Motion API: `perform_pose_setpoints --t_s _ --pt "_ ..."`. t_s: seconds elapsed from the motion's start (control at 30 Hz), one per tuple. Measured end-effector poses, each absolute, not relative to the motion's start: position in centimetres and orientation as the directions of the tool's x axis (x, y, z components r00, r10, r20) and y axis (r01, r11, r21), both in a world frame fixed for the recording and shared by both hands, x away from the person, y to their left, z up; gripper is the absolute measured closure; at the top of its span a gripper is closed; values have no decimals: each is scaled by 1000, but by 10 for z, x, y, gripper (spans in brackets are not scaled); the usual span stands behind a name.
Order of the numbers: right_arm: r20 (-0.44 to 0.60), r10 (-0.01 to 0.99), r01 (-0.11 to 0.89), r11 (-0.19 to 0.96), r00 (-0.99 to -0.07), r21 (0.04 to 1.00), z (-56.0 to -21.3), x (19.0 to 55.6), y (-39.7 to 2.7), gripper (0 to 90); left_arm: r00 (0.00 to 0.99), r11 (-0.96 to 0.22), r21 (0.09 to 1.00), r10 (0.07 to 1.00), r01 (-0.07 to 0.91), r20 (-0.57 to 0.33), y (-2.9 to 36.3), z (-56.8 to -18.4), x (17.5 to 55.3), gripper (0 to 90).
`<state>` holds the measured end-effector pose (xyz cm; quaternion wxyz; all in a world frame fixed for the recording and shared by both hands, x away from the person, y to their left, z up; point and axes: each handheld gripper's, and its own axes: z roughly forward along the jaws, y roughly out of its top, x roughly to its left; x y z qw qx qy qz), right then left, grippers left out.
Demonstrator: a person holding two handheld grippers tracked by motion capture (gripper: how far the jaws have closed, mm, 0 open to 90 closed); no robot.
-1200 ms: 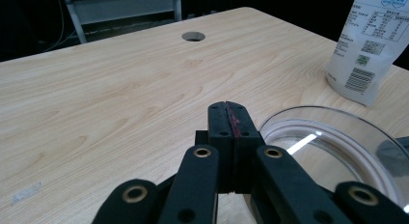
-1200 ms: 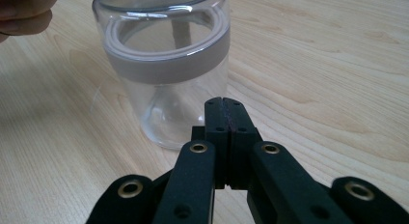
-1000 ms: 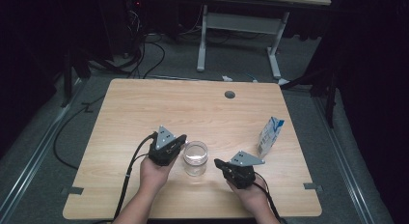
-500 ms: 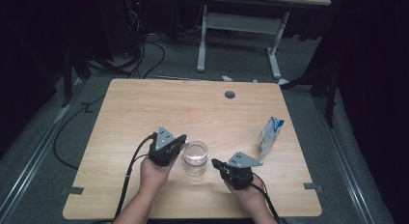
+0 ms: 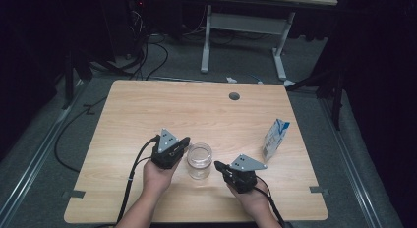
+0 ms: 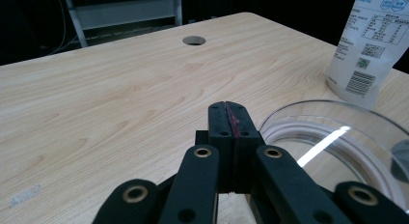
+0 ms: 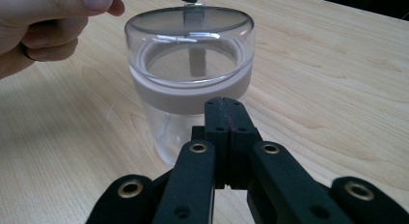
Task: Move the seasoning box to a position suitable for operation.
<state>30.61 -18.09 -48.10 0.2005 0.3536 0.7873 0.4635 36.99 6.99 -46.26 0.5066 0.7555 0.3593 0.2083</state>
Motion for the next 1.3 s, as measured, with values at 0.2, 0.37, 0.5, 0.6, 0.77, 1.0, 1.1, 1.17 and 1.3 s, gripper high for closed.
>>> perform_pose_setpoints --t_s 0.2,0.37,0.5,0.6,0.77,1.0,1.1,1.17,1.3 --pt "5 741 358 319 -671 877 -479 305 -177 898 654 -226 914 755 336 -54 70 -463 370 900" --pt "1 739 346 315 -674 884 -476 305 -175 896 654 -221 915 754 337 -59 71 -463 371 900" --pt "-1 735 342 317 -678 884 -476 305 -173 893 655 -220 915 753 337 -60 71 -464 371 900" --pt "0 734 341 315 -679 886 -475 305 -171 892 655 -218 915 753 338 -63 71 -464 371 900" --pt "-3 731 335 316 -682 888 -474 305 -169 891 653 -214 916 754 338 -64 72 -464 371 900" --pt "-7 725 321 314 -689 894 -471 305 -166 897 655 -212 917 753 338 -68 74 -463 370 900" --pt "-7 724 321 314 -690 894 -470 304 -166 899 654 -189 929 753 317 -71 82 -457 361 900" --pt "-11 722 316 317 -692 894 -470 304 -165 899 656 -175 932 751 317 -83 89 -457 355 900" --pt "-9 723 315 312 -691 897 -469 303 -166 899 657 -160 932 747 325 -101 97 -464 344 900"
